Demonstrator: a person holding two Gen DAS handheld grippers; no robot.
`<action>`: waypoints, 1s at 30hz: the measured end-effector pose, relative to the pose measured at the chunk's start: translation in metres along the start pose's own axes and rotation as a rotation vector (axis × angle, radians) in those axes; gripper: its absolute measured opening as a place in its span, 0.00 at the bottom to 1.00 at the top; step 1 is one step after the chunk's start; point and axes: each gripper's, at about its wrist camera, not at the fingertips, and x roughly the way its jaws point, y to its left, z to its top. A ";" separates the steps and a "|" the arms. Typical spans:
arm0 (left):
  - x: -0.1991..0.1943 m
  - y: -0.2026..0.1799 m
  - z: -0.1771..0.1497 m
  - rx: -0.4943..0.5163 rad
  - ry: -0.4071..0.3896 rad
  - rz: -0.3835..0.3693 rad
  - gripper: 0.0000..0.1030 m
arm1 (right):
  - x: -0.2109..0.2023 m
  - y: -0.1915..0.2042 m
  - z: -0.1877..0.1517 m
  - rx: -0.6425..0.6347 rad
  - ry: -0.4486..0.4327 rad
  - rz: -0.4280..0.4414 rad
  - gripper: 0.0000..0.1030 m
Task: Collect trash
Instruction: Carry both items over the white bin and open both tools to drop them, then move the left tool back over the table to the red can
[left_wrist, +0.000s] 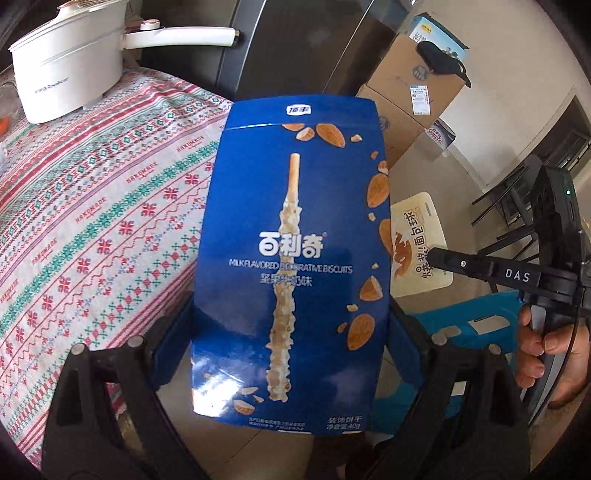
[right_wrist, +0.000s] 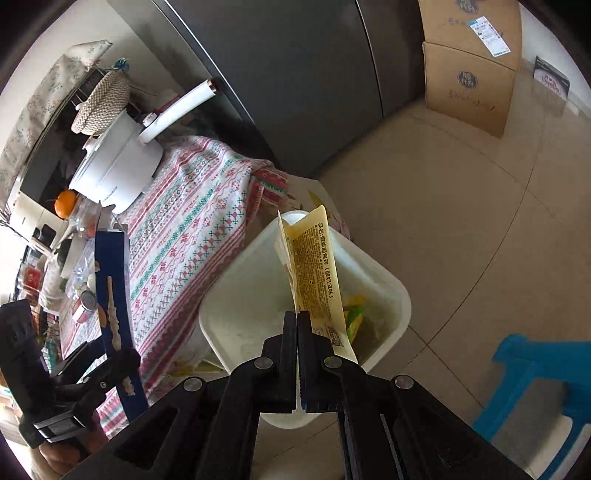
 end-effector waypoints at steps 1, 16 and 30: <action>0.007 -0.004 0.000 0.006 0.007 0.003 0.90 | 0.001 -0.004 0.000 0.006 0.007 0.002 0.01; 0.070 -0.030 0.000 0.068 0.026 0.041 0.91 | 0.011 -0.033 0.005 0.070 0.061 0.011 0.09; 0.062 -0.022 0.007 0.090 0.038 0.128 0.94 | -0.006 -0.043 0.008 0.094 0.004 -0.015 0.48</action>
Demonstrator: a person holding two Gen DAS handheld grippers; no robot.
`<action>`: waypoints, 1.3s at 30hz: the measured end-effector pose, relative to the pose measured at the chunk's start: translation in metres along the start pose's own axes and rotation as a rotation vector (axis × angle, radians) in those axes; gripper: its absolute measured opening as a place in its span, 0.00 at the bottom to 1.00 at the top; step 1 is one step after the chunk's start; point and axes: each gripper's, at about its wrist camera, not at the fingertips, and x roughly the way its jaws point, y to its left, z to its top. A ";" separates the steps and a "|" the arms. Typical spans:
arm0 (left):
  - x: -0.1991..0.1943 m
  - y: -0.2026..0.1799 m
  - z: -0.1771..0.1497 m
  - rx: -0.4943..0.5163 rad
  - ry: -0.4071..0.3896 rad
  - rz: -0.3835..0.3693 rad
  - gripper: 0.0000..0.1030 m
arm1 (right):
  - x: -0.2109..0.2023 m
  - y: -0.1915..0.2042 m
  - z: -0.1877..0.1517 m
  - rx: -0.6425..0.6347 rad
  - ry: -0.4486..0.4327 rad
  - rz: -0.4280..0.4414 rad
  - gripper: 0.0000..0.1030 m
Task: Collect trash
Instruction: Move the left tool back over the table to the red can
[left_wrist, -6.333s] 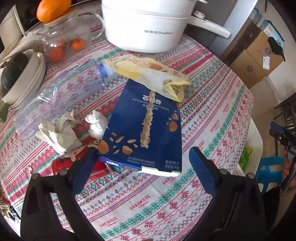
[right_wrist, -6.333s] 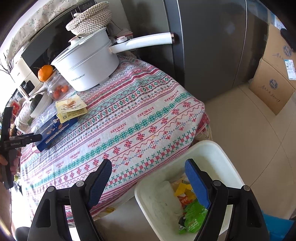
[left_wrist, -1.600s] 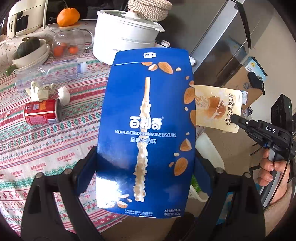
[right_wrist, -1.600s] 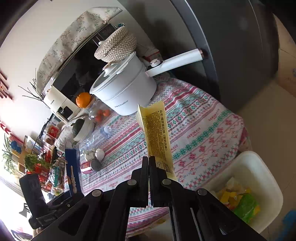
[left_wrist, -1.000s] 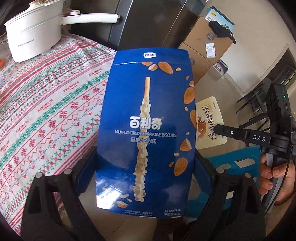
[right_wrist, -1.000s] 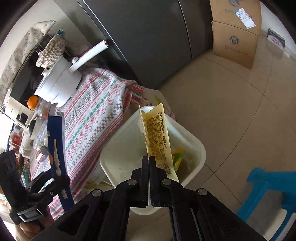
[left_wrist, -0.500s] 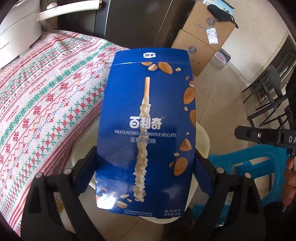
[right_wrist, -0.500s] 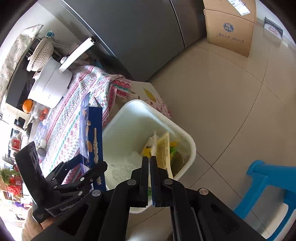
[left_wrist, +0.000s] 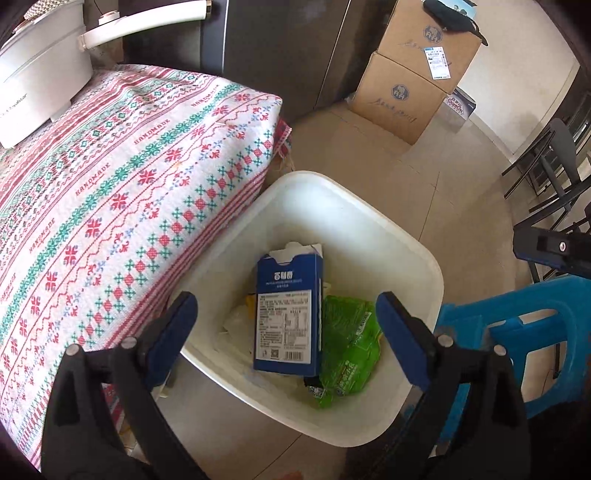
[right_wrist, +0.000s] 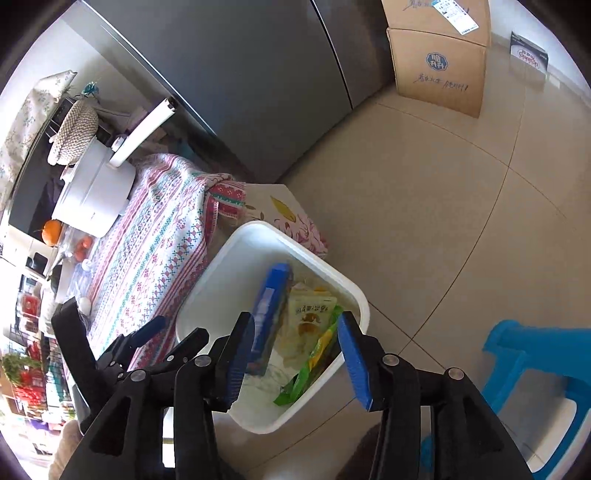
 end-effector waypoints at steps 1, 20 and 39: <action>-0.002 0.001 0.000 0.001 0.001 0.001 0.95 | 0.000 0.001 0.000 -0.001 0.001 0.000 0.49; -0.085 0.086 -0.004 -0.125 -0.070 0.166 0.99 | 0.002 0.071 -0.008 -0.182 -0.079 -0.125 0.74; -0.209 0.278 -0.022 -0.311 -0.116 0.529 1.00 | 0.055 0.242 -0.042 -0.519 -0.090 -0.054 0.82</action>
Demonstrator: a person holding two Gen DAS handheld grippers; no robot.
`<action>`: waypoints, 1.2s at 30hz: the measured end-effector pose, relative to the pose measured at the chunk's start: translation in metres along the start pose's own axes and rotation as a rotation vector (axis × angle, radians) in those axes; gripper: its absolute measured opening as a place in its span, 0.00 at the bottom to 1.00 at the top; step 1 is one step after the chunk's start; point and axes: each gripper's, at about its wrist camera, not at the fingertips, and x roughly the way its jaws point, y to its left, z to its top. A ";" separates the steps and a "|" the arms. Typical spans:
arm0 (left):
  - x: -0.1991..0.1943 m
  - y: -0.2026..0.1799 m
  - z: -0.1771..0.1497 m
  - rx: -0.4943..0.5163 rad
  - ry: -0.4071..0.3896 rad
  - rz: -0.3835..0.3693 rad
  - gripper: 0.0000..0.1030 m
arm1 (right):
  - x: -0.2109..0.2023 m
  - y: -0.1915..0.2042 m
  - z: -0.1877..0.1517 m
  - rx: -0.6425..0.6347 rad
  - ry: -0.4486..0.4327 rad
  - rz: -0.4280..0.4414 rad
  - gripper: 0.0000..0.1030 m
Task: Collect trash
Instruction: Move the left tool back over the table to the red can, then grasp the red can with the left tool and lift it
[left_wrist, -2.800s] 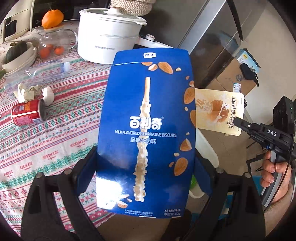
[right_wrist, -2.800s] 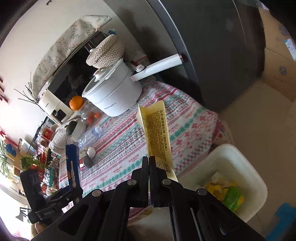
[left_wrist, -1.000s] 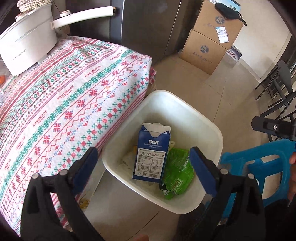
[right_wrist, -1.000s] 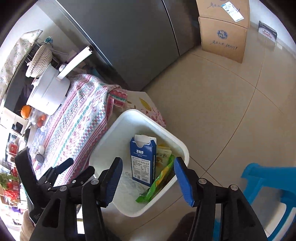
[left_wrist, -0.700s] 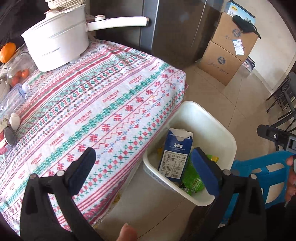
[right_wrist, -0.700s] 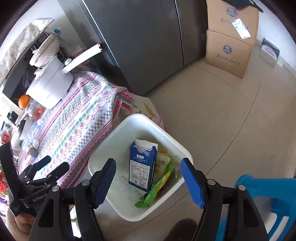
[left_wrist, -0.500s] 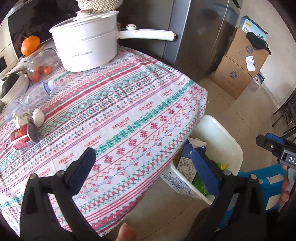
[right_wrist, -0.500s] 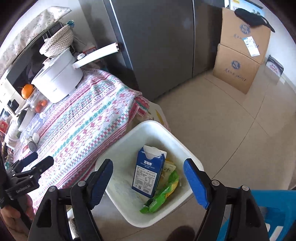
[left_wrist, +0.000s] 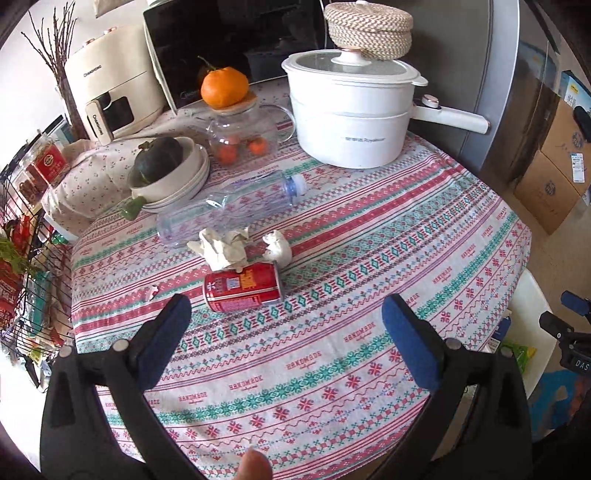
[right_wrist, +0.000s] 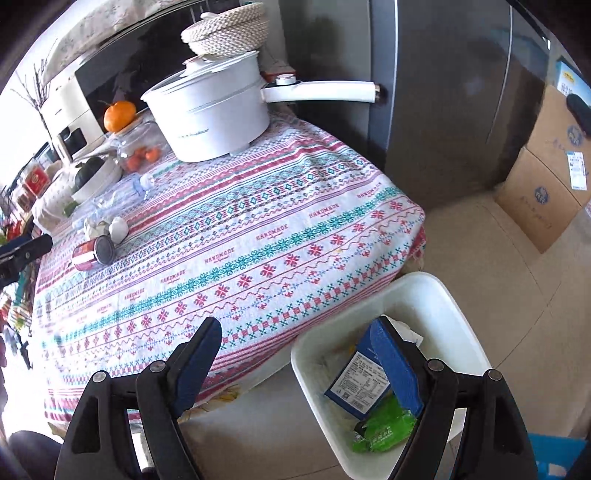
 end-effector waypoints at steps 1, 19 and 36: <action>0.006 0.009 0.001 -0.013 0.020 0.007 1.00 | 0.001 0.004 0.000 -0.016 -0.002 -0.006 0.82; 0.121 0.002 -0.006 0.554 0.153 -0.092 0.92 | 0.029 -0.021 0.010 0.059 0.056 -0.058 0.82; 0.107 -0.045 -0.037 0.467 0.324 -0.164 0.55 | 0.037 -0.012 0.010 0.063 0.084 -0.031 0.82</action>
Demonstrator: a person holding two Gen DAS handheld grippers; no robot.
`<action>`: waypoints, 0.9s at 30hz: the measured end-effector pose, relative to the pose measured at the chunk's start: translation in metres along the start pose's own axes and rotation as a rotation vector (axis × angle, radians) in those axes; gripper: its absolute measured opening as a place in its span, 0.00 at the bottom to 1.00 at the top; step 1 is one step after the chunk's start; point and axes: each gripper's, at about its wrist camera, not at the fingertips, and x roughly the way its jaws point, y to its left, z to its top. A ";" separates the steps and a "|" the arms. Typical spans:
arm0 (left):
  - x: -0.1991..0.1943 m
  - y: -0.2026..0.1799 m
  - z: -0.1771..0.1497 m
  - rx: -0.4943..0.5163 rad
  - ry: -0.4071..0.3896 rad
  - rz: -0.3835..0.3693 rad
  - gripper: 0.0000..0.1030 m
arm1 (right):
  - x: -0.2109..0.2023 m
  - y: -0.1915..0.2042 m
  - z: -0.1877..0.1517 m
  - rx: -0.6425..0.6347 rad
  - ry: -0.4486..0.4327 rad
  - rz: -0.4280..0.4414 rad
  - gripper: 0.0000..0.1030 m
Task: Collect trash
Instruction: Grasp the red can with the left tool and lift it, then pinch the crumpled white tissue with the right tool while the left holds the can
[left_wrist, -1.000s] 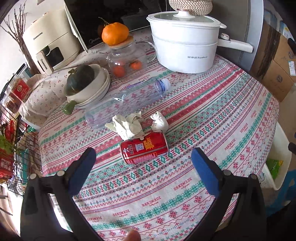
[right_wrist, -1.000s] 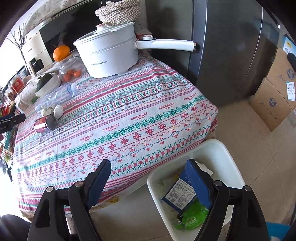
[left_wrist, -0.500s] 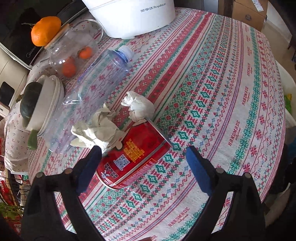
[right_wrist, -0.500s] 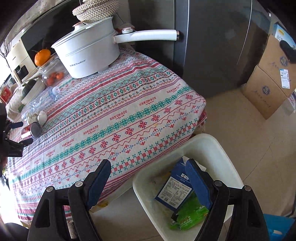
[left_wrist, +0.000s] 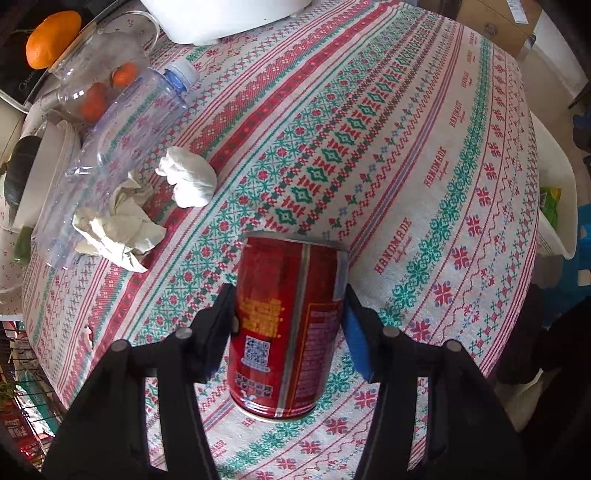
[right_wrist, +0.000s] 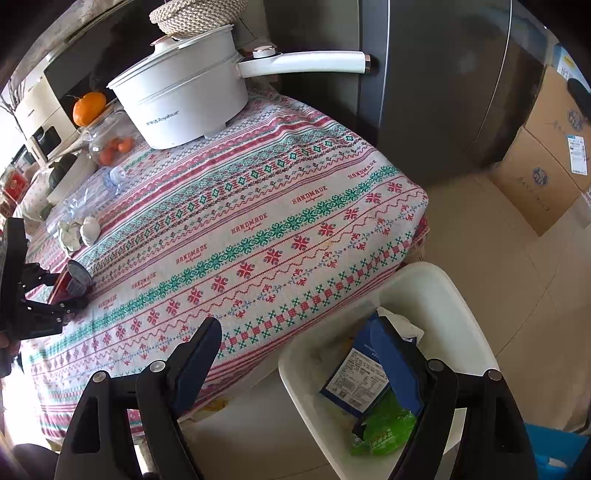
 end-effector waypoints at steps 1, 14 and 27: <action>-0.005 0.001 -0.005 -0.040 -0.016 0.000 0.55 | -0.001 0.001 0.000 -0.002 -0.001 0.003 0.82; -0.132 0.059 -0.078 -0.657 -0.406 0.026 0.55 | 0.016 0.091 0.019 -0.175 -0.053 0.100 0.82; -0.098 0.115 -0.118 -0.835 -0.396 -0.027 0.55 | 0.104 0.254 0.044 -0.300 -0.055 0.364 0.72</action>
